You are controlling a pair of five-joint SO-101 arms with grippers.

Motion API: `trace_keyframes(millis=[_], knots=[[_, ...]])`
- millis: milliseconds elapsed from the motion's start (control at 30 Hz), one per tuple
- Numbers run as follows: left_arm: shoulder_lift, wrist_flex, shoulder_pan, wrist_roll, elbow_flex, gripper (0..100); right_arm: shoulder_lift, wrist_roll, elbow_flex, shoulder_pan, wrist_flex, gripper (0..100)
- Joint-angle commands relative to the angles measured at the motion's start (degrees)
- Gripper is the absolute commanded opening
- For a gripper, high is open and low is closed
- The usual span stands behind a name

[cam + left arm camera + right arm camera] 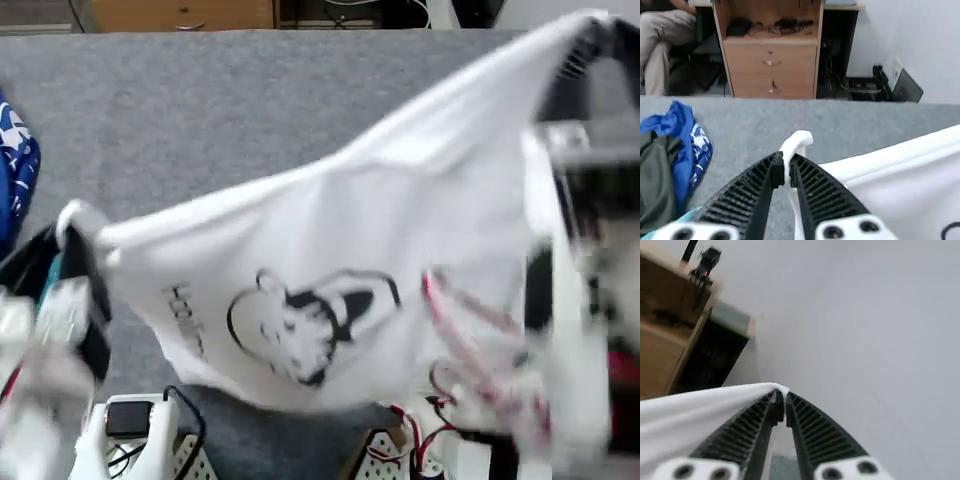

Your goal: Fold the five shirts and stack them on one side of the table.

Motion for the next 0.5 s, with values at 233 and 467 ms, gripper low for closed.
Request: trace_keyframes(millis=[233,467], knots=[[0.4,-54.4,0.4,-0.9,53.2,2,11.6,0.2,24.4,-0.9,-13.5,0.4],[2.1,-79.3,-0.7,-10.3,73.2,2,19.3,0.1,37.3,-3.7,-24.5,0.4]])
